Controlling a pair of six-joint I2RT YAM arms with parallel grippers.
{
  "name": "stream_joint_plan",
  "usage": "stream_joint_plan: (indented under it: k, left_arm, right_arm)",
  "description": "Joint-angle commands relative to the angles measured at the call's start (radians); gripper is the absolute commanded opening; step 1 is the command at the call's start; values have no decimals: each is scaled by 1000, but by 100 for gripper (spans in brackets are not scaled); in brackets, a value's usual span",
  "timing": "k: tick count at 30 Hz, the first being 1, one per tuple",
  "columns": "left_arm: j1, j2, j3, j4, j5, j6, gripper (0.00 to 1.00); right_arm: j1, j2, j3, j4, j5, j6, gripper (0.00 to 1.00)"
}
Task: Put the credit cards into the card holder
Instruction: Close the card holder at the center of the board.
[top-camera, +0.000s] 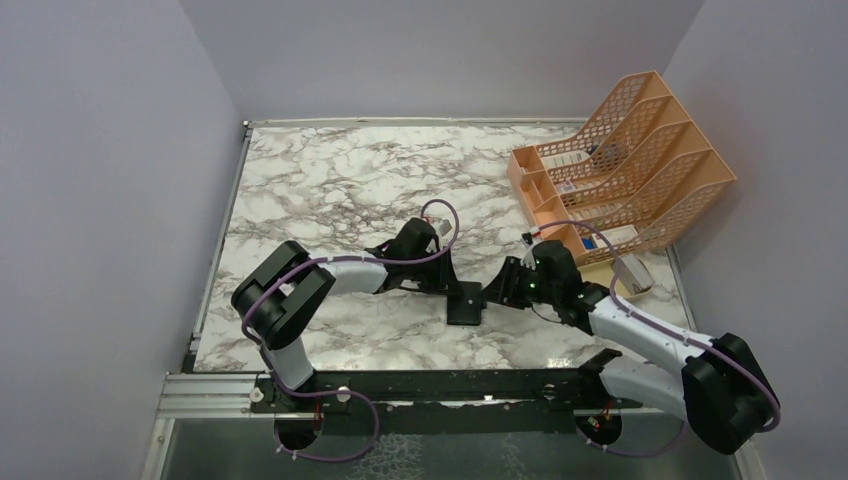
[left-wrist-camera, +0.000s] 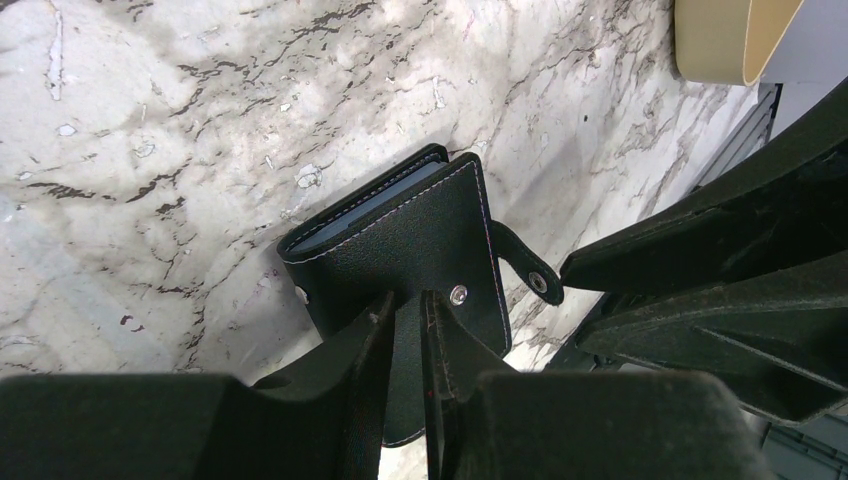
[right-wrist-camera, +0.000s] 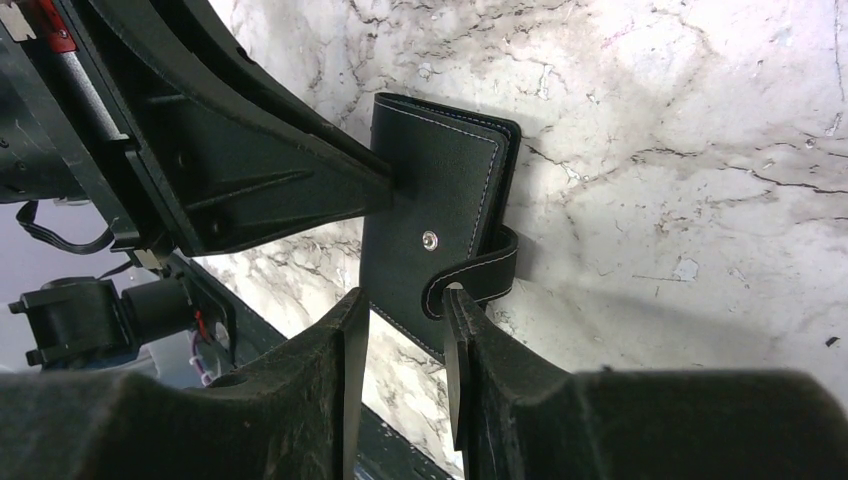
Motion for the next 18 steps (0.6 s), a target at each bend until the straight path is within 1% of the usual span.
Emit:
stream_joint_plan:
  k: [1, 5, 11, 16, 18]
  left_arm:
    - [-10, 32, -12, -37, -62, 15, 20]
    - [-12, 29, -20, -21, -55, 13, 21]
    - [-15, 31, -18, -13, -52, 6, 21]
    - [-16, 31, -21, -14, -53, 2, 21]
    - [-16, 33, -22, -14, -53, 1, 21]
  right_arm:
    - [5, 10, -8, 26, 6, 26, 34]
    - [5, 41, -12, 24, 7, 46, 34]
    - [5, 53, -20, 76, -21, 72, 34]
    - [5, 71, -32, 142, -56, 95, 28]
    - [6, 84, -39, 167, -71, 106, 27]
